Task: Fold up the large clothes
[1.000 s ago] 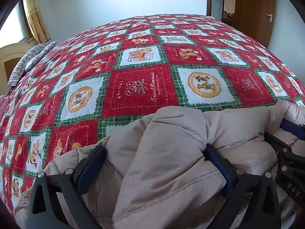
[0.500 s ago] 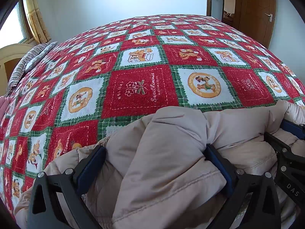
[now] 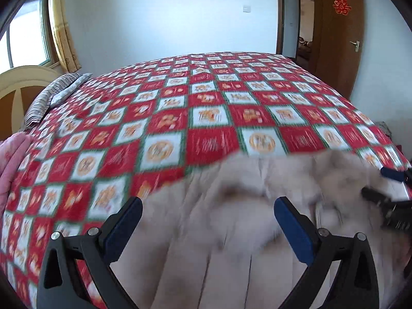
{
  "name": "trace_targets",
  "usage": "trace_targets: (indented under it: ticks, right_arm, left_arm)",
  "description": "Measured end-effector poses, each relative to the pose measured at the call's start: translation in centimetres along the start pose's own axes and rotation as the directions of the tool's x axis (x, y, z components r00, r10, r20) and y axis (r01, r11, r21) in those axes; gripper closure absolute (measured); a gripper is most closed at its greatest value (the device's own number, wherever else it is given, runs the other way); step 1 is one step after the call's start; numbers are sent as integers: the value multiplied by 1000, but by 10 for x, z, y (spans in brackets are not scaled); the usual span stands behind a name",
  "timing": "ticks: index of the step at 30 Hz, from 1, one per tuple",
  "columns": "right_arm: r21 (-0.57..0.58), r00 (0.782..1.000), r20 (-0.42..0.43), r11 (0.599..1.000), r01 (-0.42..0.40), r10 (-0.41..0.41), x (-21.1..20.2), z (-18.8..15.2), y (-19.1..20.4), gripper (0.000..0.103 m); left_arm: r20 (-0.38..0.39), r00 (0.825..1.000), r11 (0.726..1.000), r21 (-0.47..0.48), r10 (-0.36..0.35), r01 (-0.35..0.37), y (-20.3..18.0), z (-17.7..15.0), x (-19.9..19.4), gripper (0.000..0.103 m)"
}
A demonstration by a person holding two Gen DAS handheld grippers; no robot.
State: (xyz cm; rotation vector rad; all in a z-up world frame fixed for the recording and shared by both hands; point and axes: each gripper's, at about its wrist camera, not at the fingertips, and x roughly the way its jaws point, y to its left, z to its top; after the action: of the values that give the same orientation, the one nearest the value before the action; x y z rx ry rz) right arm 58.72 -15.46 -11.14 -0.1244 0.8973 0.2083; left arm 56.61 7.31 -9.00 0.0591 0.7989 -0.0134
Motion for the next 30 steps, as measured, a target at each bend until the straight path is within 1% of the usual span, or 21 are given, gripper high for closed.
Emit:
trace_targets:
  ticks: [1, 2, 4, 5, 8, 11, 13, 16, 18, 19, 20, 22, 25, 30]
  right_arm:
    - [10, 1000, -14, 1000, -9, 10, -11, -14, -5, 17]
    - [15, 1000, -21, 1000, -9, 9, -19, -24, -9, 17]
    - [33, 999, -36, 999, 13, -12, -38, -57, -20, 17]
    - [43, 999, -45, 999, 23, -21, -43, -66, -25, 17]
    - [97, 997, -65, 994, 49, -43, -64, -109, -41, 17]
    - [120, 995, -93, 991, 51, -40, -83, -148, -50, 17]
    - [132, 993, -106, 990, 55, -41, -92, -170, -53, 17]
    - [162, 993, -113, 986, 39, -21, -107, -200, -56, 17]
    - [192, 993, -115, 981, 24, -1, -118, -221, -56, 17]
    - [207, 994, -112, 978, 17, 7, -122, -230, -55, 17]
    - [228, 995, -100, 974, 4, 20, -129, -241, -55, 17]
    - [254, 996, -80, 967, -12, 33, -138, -254, -56, 17]
    - [247, 996, -83, 969, -9, 30, -151, -276, -51, 17]
    - [257, 997, -69, 966, -27, 46, -166, -307, -45, 19]
  left_arm:
    - [-7, 1000, 1000, 9, 2, -2, 0, -9, -8, 1]
    - [-22, 1000, 1000, 21, 12, -12, 6, -30, -21, 1]
    - [-39, 999, 999, 33, 27, -25, 13, -67, -41, 1]
    - [-54, 998, 999, 41, 26, -24, 14, -85, -47, 1]
    - [-95, 994, 998, 49, 45, -40, 23, -136, -68, 1]
    - [-91, 994, 997, 52, 60, -55, 28, -172, -90, 1]
    - [-91, 994, 998, 43, 55, -51, 32, -200, -107, 1]
    - [-102, 993, 998, 32, 58, -55, 31, -233, -123, 1]
    - [-91, 994, 998, 20, 56, -54, 30, -252, -135, 1]
    - [-82, 995, 999, 9, 54, -53, 29, -256, -140, 1]
    - [-69, 997, 999, -13, 39, -40, 31, -266, -150, 1]
    - [-77, 997, 999, -32, 23, -26, 31, -281, -160, 1]
    - [-64, 998, 999, -52, 10, -13, 32, -303, -174, 1]
    - [-60, 998, 997, -71, -28, 24, 30, -334, -189, 1]
